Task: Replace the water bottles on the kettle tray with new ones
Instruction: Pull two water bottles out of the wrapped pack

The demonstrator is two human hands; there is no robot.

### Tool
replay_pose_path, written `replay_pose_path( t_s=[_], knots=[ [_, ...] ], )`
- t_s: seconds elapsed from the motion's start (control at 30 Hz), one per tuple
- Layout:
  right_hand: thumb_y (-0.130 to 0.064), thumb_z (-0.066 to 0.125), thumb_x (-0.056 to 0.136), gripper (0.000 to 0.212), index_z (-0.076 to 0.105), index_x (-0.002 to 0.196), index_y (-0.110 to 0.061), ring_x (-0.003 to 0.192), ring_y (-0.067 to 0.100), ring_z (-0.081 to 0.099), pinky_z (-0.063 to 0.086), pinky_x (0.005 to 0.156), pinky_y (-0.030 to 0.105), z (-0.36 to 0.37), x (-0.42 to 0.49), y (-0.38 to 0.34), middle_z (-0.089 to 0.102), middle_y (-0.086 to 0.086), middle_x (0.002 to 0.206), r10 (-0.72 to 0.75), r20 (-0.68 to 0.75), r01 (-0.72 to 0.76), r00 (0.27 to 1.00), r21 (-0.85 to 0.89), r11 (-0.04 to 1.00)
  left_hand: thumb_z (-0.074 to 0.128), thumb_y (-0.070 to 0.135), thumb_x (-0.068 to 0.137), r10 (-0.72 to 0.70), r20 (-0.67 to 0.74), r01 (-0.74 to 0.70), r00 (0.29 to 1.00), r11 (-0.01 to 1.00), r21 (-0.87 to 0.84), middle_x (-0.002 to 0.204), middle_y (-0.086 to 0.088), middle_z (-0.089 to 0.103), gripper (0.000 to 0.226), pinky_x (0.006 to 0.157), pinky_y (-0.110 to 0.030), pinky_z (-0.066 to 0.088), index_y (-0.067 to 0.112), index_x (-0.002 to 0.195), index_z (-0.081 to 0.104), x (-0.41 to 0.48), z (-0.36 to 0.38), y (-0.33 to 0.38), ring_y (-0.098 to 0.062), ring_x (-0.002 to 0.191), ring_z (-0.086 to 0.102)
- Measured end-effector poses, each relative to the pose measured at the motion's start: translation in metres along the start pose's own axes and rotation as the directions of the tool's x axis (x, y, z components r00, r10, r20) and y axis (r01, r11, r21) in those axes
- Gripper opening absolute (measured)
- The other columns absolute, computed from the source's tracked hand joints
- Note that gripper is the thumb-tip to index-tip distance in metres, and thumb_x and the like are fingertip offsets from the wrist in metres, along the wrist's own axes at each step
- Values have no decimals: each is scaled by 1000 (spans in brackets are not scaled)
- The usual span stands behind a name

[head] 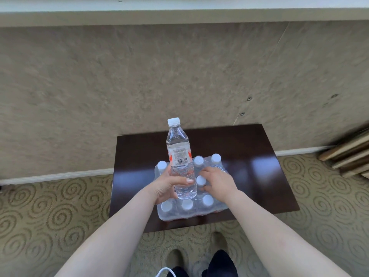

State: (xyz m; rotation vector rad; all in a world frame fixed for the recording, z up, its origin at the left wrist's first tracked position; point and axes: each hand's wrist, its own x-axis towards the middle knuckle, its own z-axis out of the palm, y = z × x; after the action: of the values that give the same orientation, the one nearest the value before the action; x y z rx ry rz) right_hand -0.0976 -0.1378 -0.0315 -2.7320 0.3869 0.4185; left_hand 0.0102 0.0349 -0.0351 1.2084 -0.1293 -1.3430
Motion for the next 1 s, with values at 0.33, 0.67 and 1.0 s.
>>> replay_pose_path(
  t_s=[0.33, 0.67, 1.0],
  knots=[
    [-42, 58, 93, 47, 57, 124, -7, 109, 31, 56, 40, 90, 40, -48, -15, 16, 52, 8, 134, -262, -178, 243, 949, -124, 962, 83, 6, 64, -3, 6, 3, 1000, 1000, 2, 123, -8, 70, 73, 83, -53, 57, 29, 128, 56, 1, -1, -2, -27, 112, 69],
    [-34, 61, 94, 32, 49, 107, -6, 72, 34, 58, 48, 70, 47, -135, 2, 0, 64, 16, 78, -137, -278, 237, 951, 366, 900, 81, 5, 65, -14, 54, 13, 998, 1000, 19, 124, -10, 69, 79, 92, -57, 53, 25, 135, 50, 2, -2, -5, -31, 114, 66],
    [-42, 60, 84, 45, 56, 104, -2, 83, 17, 61, 51, 79, 42, -122, 21, -2, 70, 13, 93, 134, -302, 132, 944, 715, 687, 81, 10, 63, -57, 100, 69, 993, 991, -116, 120, -14, 69, 81, 88, -52, 55, 15, 138, 51, 3, -14, -7, -32, 107, 69]
  ],
)
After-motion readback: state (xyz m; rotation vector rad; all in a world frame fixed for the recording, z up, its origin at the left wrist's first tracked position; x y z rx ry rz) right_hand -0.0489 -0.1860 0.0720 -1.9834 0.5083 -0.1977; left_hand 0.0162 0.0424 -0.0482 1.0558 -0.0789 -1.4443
